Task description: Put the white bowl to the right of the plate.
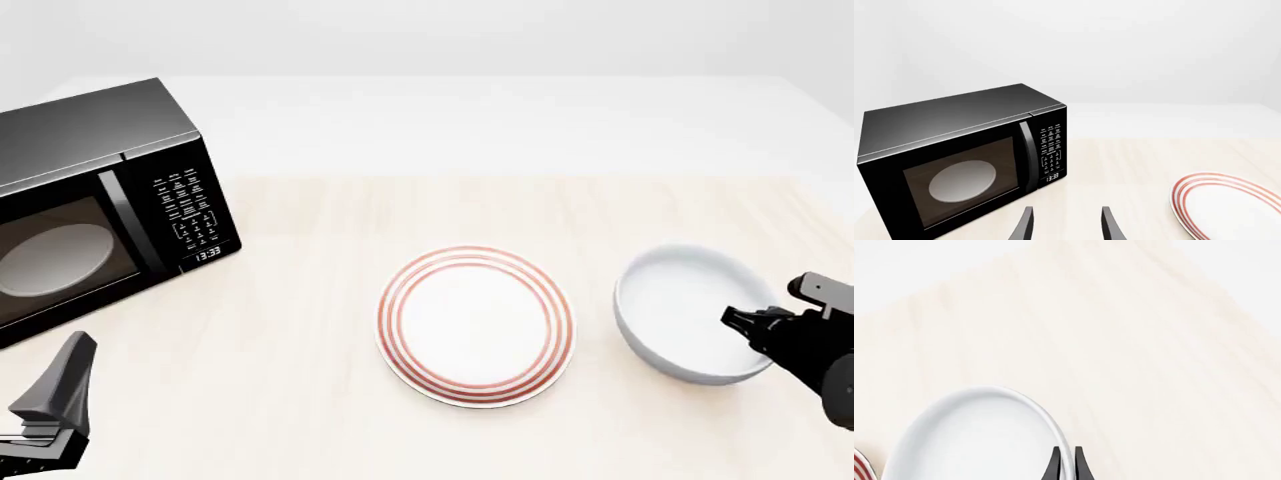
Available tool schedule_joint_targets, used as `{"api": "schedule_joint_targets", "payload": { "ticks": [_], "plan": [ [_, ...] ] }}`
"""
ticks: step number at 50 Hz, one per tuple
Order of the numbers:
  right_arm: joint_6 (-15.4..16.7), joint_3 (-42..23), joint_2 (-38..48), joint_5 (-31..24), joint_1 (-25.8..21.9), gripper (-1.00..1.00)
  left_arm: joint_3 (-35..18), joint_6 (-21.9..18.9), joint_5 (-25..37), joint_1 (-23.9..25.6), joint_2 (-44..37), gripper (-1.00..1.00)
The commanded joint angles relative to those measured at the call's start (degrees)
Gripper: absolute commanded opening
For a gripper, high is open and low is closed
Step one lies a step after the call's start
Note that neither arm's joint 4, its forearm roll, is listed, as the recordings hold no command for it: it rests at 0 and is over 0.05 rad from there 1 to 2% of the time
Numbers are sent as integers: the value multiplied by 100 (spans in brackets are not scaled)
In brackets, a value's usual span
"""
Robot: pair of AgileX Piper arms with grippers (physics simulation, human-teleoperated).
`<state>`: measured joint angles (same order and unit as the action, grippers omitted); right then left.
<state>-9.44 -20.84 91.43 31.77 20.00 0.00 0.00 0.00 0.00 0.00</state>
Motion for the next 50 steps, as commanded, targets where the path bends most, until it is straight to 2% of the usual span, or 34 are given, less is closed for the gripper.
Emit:
{"api": "schedule_joint_targets", "payload": {
  "ticks": [1, 3, 17, 21, 22, 37, 42, 48, 50],
  "plan": [
    [-216, 9, 137, 194, -98, -100, 0, 0, 0, 0, 0, 100],
    [-135, -24, 222, 200, -78, -100, 0, 0, 0, 0, 0, 100],
    [-150, -28, 520, 423, -49, -100, 0, 0, 0, 0, 0, 100],
    [-151, 23, 260, 279, -117, -100, 0, 0, 0, 0, 0, 100],
    [-159, 30, 199, 241, -123, 100, 0, 0, 0, 0, 0, 100],
    [24, 100, -1822, -1158, -289, 100, 0, 0, 0, 0, 0, 100],
    [66, 103, -2875, -1909, -482, 100, 0, 0, 0, 0, 0, 100],
    [56, 58, -4121, -2784, -835, 100, 0, 0, 0, 0, 0, 100],
    [-154, 56, -4588, -2973, -1009, 100, 0, 0, 0, 0, 0, 100]
  ]
}}
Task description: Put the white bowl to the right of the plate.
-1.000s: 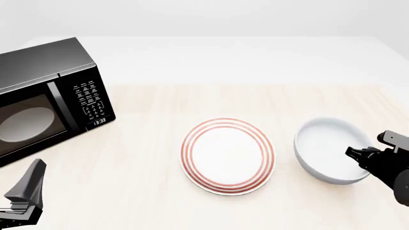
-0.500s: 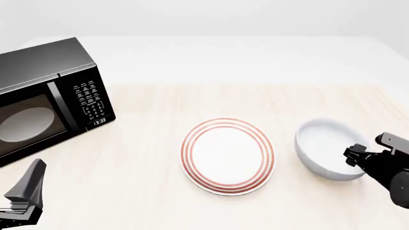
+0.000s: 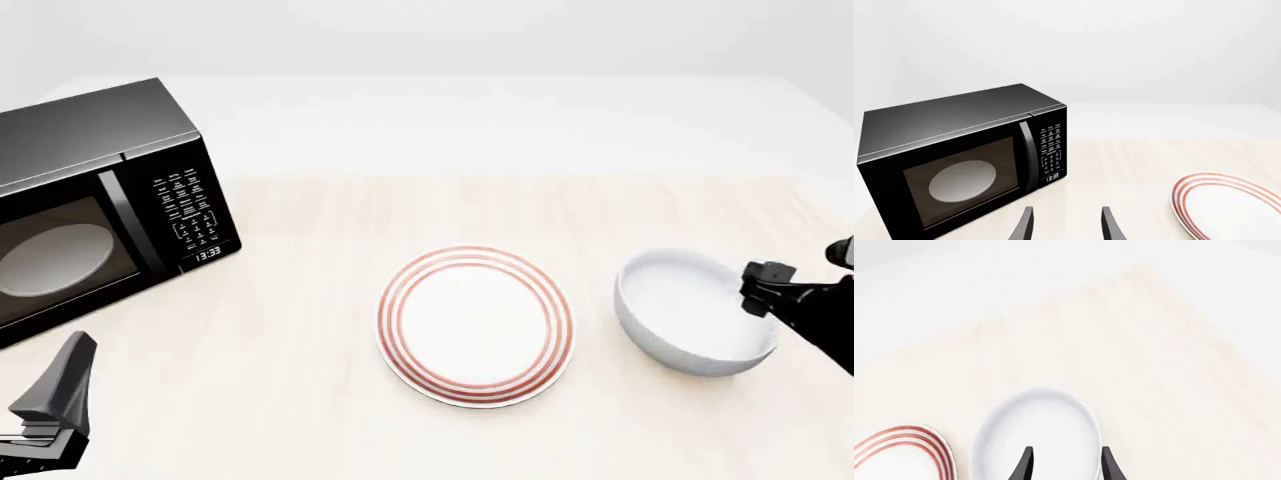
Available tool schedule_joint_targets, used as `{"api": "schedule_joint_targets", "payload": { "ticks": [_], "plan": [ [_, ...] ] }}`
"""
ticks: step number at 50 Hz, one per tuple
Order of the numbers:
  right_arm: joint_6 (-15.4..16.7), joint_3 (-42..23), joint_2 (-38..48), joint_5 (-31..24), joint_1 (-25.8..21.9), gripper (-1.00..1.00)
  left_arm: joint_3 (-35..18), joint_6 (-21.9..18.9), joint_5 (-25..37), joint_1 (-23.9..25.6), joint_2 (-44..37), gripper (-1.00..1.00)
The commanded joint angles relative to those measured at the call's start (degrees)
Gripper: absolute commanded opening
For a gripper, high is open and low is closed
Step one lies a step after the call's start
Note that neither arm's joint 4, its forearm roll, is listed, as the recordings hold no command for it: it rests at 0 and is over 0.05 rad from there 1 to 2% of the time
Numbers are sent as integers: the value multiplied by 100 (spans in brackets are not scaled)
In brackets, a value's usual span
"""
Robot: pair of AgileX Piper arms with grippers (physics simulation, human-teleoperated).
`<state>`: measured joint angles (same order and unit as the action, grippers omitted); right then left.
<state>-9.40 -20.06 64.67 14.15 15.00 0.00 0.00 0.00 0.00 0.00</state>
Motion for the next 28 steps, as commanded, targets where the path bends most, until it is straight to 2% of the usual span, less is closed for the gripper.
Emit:
{"api": "schedule_joint_targets", "payload": {
  "ticks": [1, 7, 9, 10, 12, 14, 15, 17, 20, 21, 23, 26, 28],
  "plan": [
    [-37, -72, -1990, -1327, -596, 100, 0, 0, 0, 0, 0, 100],
    [-68, -285, -2661, -1755, -1216, 100, 0, 0, 0, 0, 0, 100],
    [39, -377, -2862, -1849, -1350, 100, 0, 0, 0, 0, 0, 100],
    [-6, -363, -2884, -1817, -1606, 100, 0, 0, 0, 0, 0, 100],
    [172, -383, -2969, -1806, -1799, 100, 0, 0, 0, 0, 0, 100],
    [161, -401, -3091, -1806, -2046, 100, 0, 0, 0, 0, 0, 100],
    [105, -381, -3070, -1757, -2133, 100, 0, 0, 0, 0, 0, 100],
    [273, -364, -2998, -1714, -2257, 100, 0, 0, 0, 0, 0, 100],
    [147, -264, -3142, -1636, -2437, 100, 0, 0, 0, 0, 0, 100],
    [204, -214, -3235, -1587, -2482, 100, 0, 0, 0, 0, 0, 100],
    [239, 9, -3208, -1302, -2743, 100, 0, 0, 0, 0, 0, 100],
    [242, 191, -3298, -1163, -2681, 100, 0, 0, 0, 0, 0, 100],
    [123, 488, -3455, -888, -2764, 100, 0, 0, 0, 0, 0, 100]
  ]
}}
